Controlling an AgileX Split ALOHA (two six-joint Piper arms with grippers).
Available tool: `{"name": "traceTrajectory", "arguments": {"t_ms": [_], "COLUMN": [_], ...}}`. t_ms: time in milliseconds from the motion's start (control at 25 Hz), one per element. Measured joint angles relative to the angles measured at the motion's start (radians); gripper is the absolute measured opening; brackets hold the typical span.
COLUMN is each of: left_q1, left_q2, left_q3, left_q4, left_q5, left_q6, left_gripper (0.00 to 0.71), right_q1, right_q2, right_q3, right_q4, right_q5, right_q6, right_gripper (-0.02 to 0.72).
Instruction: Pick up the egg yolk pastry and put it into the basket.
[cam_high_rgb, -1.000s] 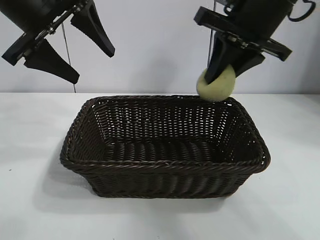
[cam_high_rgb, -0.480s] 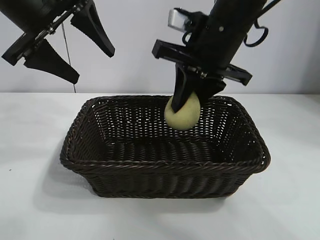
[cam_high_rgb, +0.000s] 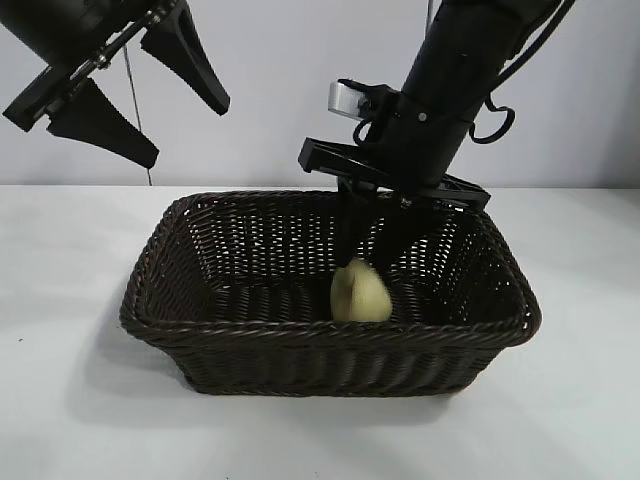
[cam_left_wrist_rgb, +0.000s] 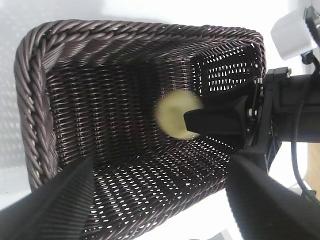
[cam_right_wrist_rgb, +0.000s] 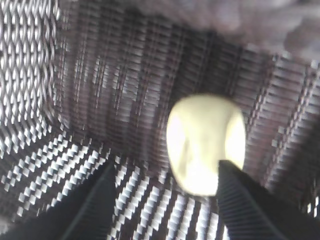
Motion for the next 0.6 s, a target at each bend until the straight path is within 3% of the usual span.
{"name": "traceTrajectory", "arguments": {"t_ms": [160,440,600], "left_q1": [0.000,0.000,0.000], "left_q2": [0.000,0.000,0.000], "left_q3": [0.000,0.000,0.000], "left_q4": [0.000,0.000,0.000], "left_q5": [0.001,0.003,0.003], "left_q6": [0.000,0.000,0.000], "left_gripper": [0.535,0.535,0.535], "right_q1": [0.000,-0.003,-0.033], "right_q2": [-0.012,-0.119,-0.166], "right_q3": [0.000,-0.036,-0.084], "right_q4": [-0.001,-0.006,-0.010], "right_q5": [0.026,0.054,0.111], "right_q6": [0.001,0.006,0.007], "right_gripper": [0.446,0.454,0.454]}}
